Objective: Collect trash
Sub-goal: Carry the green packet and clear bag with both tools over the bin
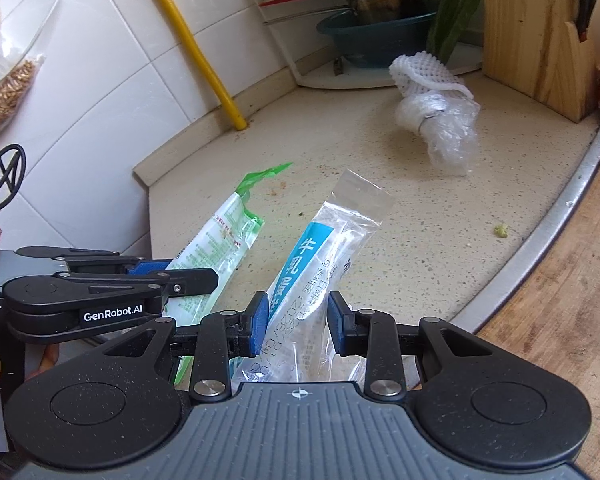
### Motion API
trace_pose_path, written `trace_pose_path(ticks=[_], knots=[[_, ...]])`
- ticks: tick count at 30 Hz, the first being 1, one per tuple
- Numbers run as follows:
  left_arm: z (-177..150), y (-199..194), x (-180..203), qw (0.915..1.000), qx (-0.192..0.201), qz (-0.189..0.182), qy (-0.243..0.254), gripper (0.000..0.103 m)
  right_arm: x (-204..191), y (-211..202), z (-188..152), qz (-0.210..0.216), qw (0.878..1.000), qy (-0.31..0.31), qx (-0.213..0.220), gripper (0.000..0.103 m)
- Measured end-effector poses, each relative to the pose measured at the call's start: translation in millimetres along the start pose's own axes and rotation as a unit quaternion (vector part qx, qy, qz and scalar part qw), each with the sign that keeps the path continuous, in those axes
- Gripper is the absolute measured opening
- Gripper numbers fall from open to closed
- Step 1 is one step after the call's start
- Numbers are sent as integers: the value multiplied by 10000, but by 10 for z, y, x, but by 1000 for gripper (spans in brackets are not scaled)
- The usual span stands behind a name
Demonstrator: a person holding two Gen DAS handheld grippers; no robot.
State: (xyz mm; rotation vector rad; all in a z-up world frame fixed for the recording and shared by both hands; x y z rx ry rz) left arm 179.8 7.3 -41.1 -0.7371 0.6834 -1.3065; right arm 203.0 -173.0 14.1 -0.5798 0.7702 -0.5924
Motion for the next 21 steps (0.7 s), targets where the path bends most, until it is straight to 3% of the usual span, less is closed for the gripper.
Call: trace_pose_path(ticks=[7, 21], knots=[[-42, -73, -244, 9998, 67, 134, -156, 16, -170, 84, 70, 271, 9993, -244, -61, 39], [-329, -231, -1156, 9942, 113, 634, -862, 16, -826, 560, 178, 774, 9935, -750, -357, 39]])
Point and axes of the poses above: each gripper's, at about its wrist camera, not at the fingertips, and y roughly the way its jaws point, x to its right, z to its top, the point moved 2 cm from there along y, roughly the way its jaws point, and after that the axes turned 10 degrees about z, right-handed, at the moved point
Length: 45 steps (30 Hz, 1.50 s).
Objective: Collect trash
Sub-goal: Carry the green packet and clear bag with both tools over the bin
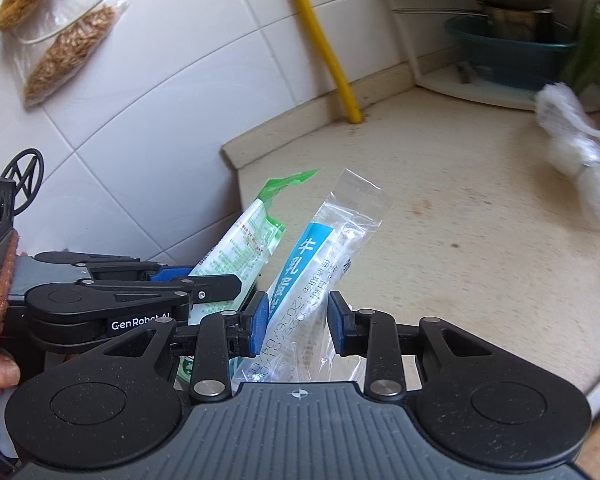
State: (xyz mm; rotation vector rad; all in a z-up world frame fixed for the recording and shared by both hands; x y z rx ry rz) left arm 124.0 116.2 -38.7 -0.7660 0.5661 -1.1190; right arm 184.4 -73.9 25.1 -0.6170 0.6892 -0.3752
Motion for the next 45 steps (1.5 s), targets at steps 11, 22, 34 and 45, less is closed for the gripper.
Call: trace_pose_path(ticks=[11, 22, 34, 45], knots=[[-96, 8, -651, 9984, -54, 386, -403, 16, -528, 515, 126, 377, 9980, -410, -307, 39], [-150, 85, -1102, 9966, -142, 518, -619, 16, -907, 987, 173, 611, 9947, -612, -555, 39], [-143, 301, -1413, 9954, -344, 606, -663, 16, -1033, 1377, 218, 591, 9939, -595, -711, 39], [-226, 504, -1560, 9937, -633, 613, -686, 17, -1056, 1711, 169, 513, 9922, -487, -1026, 39]])
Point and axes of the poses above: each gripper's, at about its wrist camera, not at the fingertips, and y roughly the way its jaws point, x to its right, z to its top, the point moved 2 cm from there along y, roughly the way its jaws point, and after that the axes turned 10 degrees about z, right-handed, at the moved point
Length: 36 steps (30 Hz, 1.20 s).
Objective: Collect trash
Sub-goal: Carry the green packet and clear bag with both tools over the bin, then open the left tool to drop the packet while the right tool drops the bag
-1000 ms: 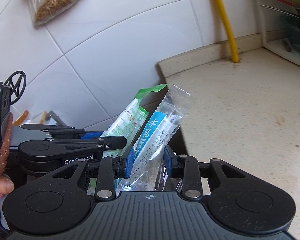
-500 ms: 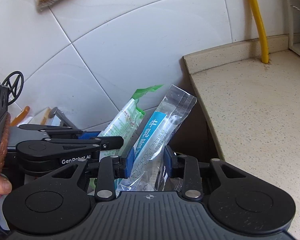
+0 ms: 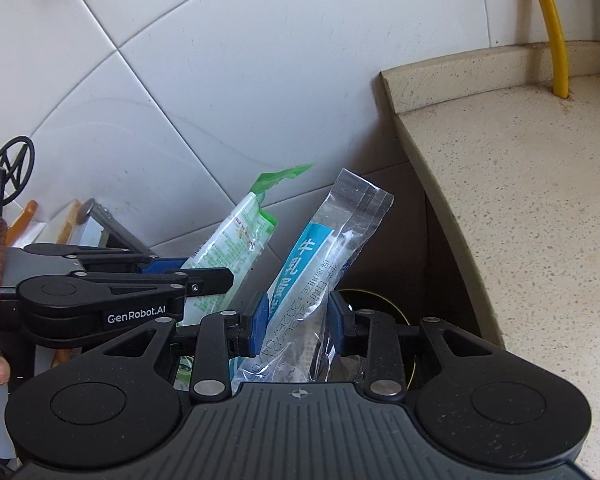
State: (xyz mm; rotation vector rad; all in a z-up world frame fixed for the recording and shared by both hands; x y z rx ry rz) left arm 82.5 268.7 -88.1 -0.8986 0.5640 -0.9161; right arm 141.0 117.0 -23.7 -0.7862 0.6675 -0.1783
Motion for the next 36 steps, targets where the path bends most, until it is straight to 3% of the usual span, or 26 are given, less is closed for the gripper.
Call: trace_pose_path(ticks=[24, 31, 36], knots=[[44, 437, -25, 9989, -433, 11, 175, 20, 196, 605, -15, -200, 9979, 294, -533, 43], [45, 509, 1, 9982, -533, 54, 256, 26, 187, 720, 17, -219, 9974, 307, -611, 43], [32, 554, -6, 9976, -596, 168, 320, 35, 204, 806, -9, -250, 9965, 305, -736, 50]])
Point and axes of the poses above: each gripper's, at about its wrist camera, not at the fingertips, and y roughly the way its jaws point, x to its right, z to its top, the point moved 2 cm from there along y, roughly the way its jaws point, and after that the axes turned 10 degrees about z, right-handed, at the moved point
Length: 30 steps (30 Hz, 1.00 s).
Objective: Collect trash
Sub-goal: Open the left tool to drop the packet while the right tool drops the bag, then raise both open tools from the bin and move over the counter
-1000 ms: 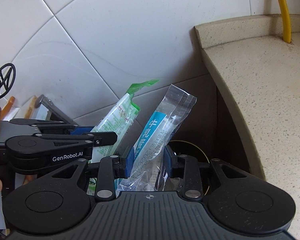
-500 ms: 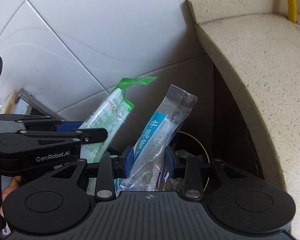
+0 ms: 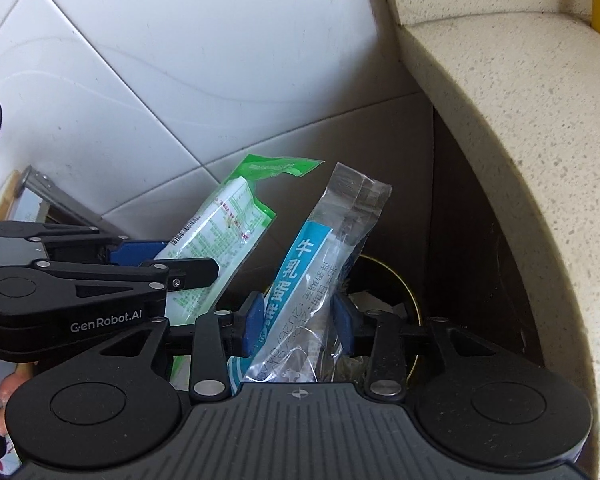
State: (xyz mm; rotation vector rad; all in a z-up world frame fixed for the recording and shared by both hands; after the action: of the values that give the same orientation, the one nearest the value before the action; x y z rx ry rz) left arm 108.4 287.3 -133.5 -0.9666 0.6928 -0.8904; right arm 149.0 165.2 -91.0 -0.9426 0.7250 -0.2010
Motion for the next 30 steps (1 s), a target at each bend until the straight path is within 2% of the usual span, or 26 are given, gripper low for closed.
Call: trace_pose_path(ticks=[4, 15, 21, 30], knots=[[-14, 23, 1, 10000, -53, 26, 27, 38, 12, 75, 24, -94, 10000, 22, -6, 55], [-34, 46, 1, 9999, -104, 96, 41, 41, 31, 164, -13, -143, 9998, 96, -58, 57], [-30, -14, -20, 10000, -1, 89, 6, 42, 50, 216, -77, -112, 9997, 163, -111, 58], [1, -123, -8, 9999, 134, 45, -56, 43, 77, -119, -149, -190, 9994, 226, 207, 60]])
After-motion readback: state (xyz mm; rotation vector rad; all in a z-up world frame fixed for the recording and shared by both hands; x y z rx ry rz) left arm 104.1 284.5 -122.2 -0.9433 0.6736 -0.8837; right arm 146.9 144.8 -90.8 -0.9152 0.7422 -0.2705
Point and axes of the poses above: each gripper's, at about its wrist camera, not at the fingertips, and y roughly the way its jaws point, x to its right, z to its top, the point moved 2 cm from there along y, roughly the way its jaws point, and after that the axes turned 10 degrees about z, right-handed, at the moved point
